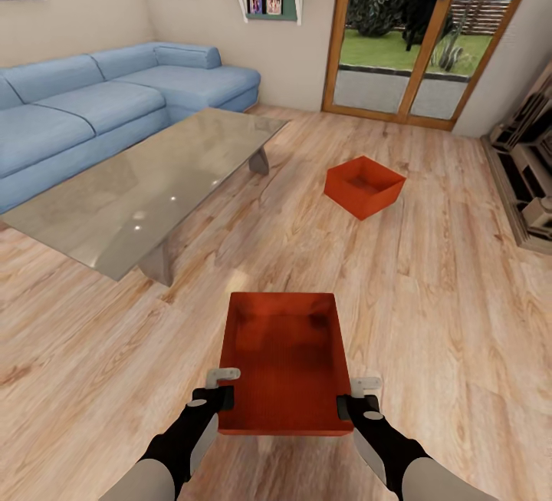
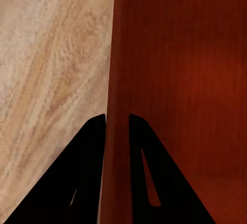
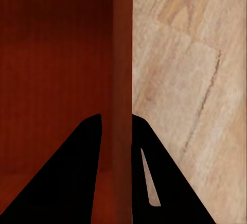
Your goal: Move the two storage containers from the living room to the garage. In the garage, place one container on the floor and stack the other container on top of it (either order is fine).
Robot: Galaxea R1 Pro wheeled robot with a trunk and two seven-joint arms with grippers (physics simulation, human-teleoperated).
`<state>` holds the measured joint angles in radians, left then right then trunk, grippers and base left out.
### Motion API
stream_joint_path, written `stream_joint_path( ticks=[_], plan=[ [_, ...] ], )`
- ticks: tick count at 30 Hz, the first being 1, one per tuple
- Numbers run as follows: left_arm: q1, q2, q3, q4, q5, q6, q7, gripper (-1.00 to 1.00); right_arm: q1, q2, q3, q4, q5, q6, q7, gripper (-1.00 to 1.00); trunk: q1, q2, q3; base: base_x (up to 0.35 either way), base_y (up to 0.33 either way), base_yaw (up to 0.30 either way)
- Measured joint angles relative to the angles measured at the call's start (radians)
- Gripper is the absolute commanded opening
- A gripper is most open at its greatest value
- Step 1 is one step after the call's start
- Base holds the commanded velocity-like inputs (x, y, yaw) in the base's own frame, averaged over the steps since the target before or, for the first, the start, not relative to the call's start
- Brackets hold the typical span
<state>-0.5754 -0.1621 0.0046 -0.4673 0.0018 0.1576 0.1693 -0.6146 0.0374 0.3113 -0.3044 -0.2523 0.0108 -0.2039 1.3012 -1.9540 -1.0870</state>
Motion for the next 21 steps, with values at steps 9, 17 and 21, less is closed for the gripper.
stream_joint_path(
  ticks=[9,17,21],
  plan=[
    [0.0,0.0,0.0,0.0,0.001,0.0,0.0,-1.0,0.0,0.0,0.0,0.0,0.0,0.0,0.0,-1.0,-0.035,0.063,0.028,0.0,0.0,0.0],
    [0.0,0.0,0.0,0.001,0.0,0.0,0.0,-1.0,0.0,0.0,0.002,0.0,-0.001,0.001,-0.001,-1.0,-0.065,0.119,0.053,0.0,0.0,0.0],
    [0.0,0.0,0.001,0.001,0.0,0.0,0.0,-1.0,0.0,0.001,0.002,0.0,-0.001,0.002,-0.003,-1.0,-0.081,0.147,0.066,0.0,0.0,0.0]
  ],
)
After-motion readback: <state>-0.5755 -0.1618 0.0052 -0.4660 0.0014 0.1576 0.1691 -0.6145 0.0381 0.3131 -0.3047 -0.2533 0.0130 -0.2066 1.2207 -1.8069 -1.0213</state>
